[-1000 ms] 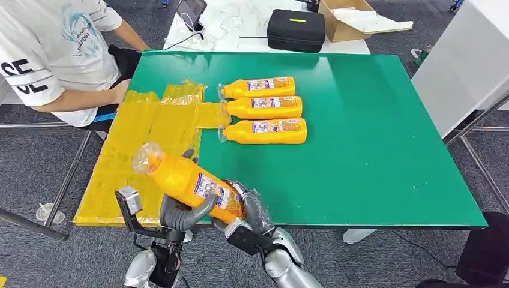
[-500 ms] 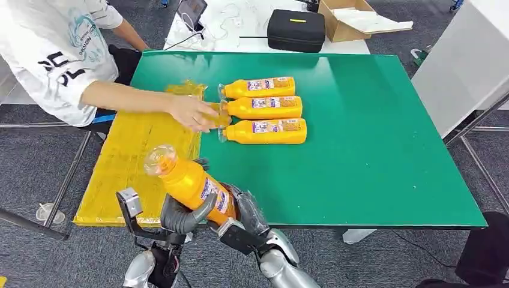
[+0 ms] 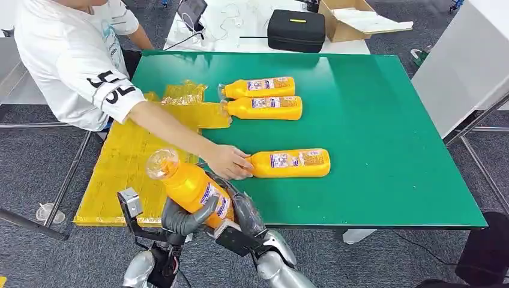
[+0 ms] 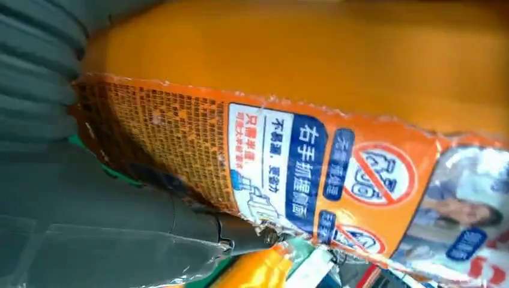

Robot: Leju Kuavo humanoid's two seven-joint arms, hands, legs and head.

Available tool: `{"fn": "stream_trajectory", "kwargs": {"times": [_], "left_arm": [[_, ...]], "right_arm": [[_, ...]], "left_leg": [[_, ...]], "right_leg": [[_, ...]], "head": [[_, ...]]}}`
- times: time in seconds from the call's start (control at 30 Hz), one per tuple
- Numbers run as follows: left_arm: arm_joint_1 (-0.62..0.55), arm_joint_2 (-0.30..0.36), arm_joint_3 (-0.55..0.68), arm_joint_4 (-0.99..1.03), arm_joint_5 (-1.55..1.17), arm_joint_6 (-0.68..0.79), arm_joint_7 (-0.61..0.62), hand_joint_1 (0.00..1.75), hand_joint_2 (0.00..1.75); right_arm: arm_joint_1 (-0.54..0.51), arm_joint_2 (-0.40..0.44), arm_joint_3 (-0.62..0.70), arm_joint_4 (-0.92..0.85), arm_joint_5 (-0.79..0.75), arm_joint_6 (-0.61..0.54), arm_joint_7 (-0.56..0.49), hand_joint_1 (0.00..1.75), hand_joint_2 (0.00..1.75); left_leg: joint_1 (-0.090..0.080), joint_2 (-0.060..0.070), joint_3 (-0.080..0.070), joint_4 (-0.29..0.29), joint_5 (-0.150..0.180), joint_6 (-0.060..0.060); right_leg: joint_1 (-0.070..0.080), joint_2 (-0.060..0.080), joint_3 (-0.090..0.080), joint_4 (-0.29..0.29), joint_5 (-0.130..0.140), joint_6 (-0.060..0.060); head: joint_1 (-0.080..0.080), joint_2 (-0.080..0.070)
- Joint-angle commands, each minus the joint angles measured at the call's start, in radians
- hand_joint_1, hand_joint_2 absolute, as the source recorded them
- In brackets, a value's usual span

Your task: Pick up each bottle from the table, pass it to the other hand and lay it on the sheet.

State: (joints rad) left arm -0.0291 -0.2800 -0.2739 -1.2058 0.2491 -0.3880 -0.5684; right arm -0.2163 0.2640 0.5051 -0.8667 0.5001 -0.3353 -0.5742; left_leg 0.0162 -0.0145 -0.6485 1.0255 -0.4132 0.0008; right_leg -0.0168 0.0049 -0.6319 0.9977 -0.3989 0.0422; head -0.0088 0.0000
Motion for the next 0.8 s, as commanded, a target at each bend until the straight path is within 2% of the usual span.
{"fn": "stream_trajectory", "kwargs": {"times": [0.03, 0.4, 0.47, 0.5, 0.53, 0.6, 0.63, 0.7, 0.73, 0.8], "left_arm": [[-0.033, 0.021, 0.081, 0.001, 0.02, 0.044, 0.006, 1.75, 1.75], [-0.15, 0.05, 0.223, 0.017, -0.024, 0.194, -0.042, 1.75, 1.75], [-0.188, 0.057, 0.251, 0.029, -0.115, 0.317, -0.088, 1.75, 1.75], [-0.205, 0.064, 0.263, 0.045, -0.123, 0.324, -0.09, 1.75, 1.75], [-0.238, 0.07, 0.288, 0.072, -0.215, 0.464, -0.124, 1.75, 1.75], [-0.258, 0.083, 0.297, 0.087, -0.228, 0.472, -0.13, 1.75, 1.75], [-0.279, 0.095, 0.301, 0.097, -0.349, 0.627, -0.13, 1.75, 1.75], [-0.302, 0.131, 0.268, 0.098, -0.451, 0.729, -0.13, 1.75, 1.75], [-0.332, 0.16, 0.244, 0.165, -0.561, 0.841, -0.13, 1.75, 1.75], [-0.373, 0.184, 0.222, 0.226, -0.634, 0.91, -0.13, 1.75, 1.75]], "right_arm": [[0.007, -0.038, -0.053, -0.158, -0.039, -0.016, 0.036, 0.0, 0.0], [0.067, -0.079, -0.095, -0.371, -0.13, 0.044, 0.031, 0.0, 0.0], [0.078, -0.082, -0.096, -0.404, -0.152, 0.051, 0.013, 0.0, 0.0], [0.082, -0.084, -0.092, -0.417, -0.153, 0.051, 0.013, 0.0, 0.0], [0.092, -0.076, -0.098, -0.444, -0.175, 0.037, -0.012, 0.0, 0.0], [0.094, -0.074, -0.091, -0.458, -0.177, 0.035, -0.011, 0.0, 0.0], [0.098, -0.068, -0.086, -0.479, -0.191, 0.01, -0.041, 0.0, 0.0], [0.098, -0.066, -0.071, -0.494, -0.199, -0.009, -0.044, 0.0, 0.0], [0.093, -0.06, -0.068, -0.502, -0.227, -0.014, -0.057, 0.0, 0.0], [0.084, -0.061, -0.06, -0.501, -0.242, -0.019, -0.06, 0.0, 0.0]], "left_leg": [[0.0, 0.001, 0.005, 0.0, -0.002, 0.001], [0.001, 0.0, 0.003, 0.0, 0.0, 0.0], [0.001, 0.0, 0.002, -0.001, 0.0, 0.0], [0.001, 0.0, 0.004, 0.0, -0.001, 0.0], [0.001, 0.0, 0.006, 0.0, -0.001, 0.0], [0.001, 0.0, 0.005, 0.0, -0.001, 0.0], [0.0, 0.0, 0.003, -0.001, 0.0, 0.0], [0.001, 0.002, 0.008, -0.001, -0.002, 0.0], [0.0, 0.0, 0.002, 0.0, 0.0, 0.0], [0.001, 0.0, 0.004, -0.001, 0.0, 0.0]], "right_leg": [[0.001, 0.0, 0.005, 0.0, -0.001, -0.002], [0.001, -0.002, 0.003, 0.0, -0.001, -0.002], [0.001, -0.001, 0.002, -0.001, 0.0, -0.001], [0.001, -0.001, 0.004, 0.0, -0.001, -0.002], [0.002, -0.002, 0.006, 0.0, -0.002, -0.003], [0.001, -0.002, 0.005, 0.0, -0.001, -0.003], [0.001, -0.001, 0.003, 0.0, 0.0, -0.002], [0.002, 0.0, 0.007, -0.001, -0.002, -0.003], [0.001, -0.001, 0.002, 0.0, 0.0, -0.001], [0.001, -0.001, 0.004, 0.0, -0.001, -0.002]], "head": [[0.0, 0.0], [0.0, 0.0], [0.0, 0.0], [0.0, 0.0], [0.0, 0.0], [0.0, 0.0], [0.0, 0.0], [0.0, 0.0], [0.0, 0.0], [0.0, 0.0]]}}
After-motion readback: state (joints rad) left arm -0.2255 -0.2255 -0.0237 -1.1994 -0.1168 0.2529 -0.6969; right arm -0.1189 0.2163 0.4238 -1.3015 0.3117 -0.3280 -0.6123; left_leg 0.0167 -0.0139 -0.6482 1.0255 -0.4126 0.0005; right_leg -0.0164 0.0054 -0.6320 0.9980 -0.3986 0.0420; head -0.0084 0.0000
